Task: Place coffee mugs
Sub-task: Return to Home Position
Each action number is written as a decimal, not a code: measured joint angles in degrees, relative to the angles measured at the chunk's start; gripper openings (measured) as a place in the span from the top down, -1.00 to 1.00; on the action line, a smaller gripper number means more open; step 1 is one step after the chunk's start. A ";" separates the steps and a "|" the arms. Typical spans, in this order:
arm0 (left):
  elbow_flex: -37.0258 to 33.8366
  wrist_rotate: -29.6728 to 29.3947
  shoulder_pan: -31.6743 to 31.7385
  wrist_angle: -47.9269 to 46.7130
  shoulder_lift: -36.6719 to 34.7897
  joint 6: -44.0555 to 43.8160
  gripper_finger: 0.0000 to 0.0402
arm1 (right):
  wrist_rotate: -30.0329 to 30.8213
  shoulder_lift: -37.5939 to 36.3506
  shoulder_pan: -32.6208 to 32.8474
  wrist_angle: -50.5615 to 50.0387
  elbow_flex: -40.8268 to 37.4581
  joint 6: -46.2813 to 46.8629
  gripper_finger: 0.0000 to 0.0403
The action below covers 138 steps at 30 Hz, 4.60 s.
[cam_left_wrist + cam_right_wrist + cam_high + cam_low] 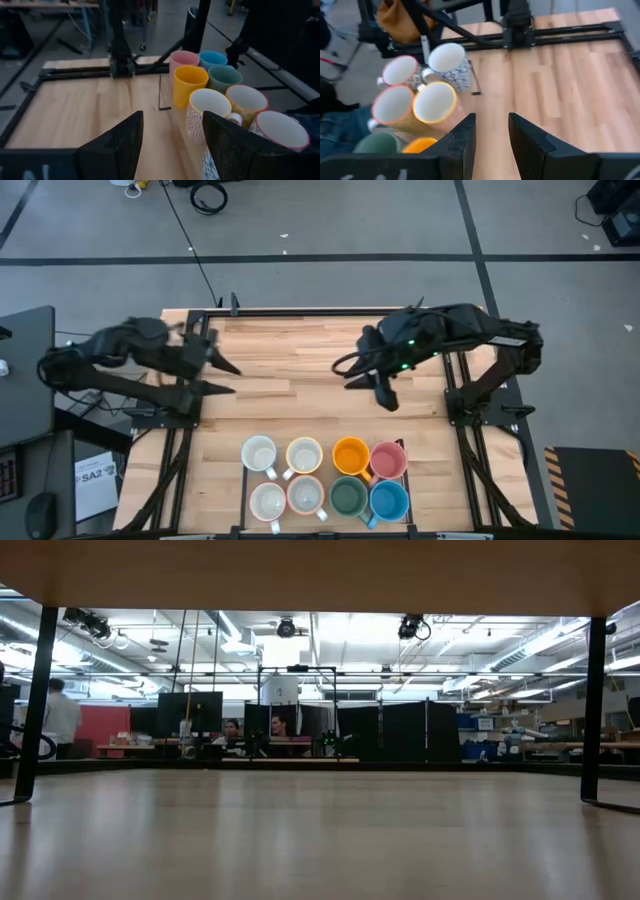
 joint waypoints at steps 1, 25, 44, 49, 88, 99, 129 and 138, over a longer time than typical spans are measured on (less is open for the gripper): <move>0.00 -0.58 0.00 -0.79 -1.41 0.06 -0.06 | 0.42 -0.98 0.00 -0.37 -0.86 -1.20 0.41; -40.43 -1.55 0.00 18.20 -36.93 1.06 -0.06 | -2.43 -46.47 -9.18 41.03 -67.50 -1.27 0.41; -53.65 -1.33 0.00 25.74 -44.93 2.51 -0.06 | -2.83 -74.30 -11.23 51.84 -93.25 4.45 0.41; -55.40 -1.38 0.00 28.37 -44.93 2.78 -0.06 | -2.73 -79.53 -11.23 53.46 -96.89 4.17 0.41; -69.57 -9.64 0.07 42.23 -44.82 5.77 -0.06 | 3.00 -85.98 -11.28 65.55 -116.72 -4.13 0.41; -69.61 -9.51 0.07 42.79 -44.82 5.76 -0.06 | 3.40 -85.59 -11.28 63.94 -116.72 -6.06 0.41; -69.68 -9.49 0.07 46.77 -44.82 5.73 -0.06 | 3.40 -85.59 -11.28 63.97 -116.72 -5.14 0.41; -69.70 -9.53 -1.29 46.95 -45.11 5.76 -0.06 | 3.40 -85.59 -11.28 63.98 -116.72 -5.12 0.41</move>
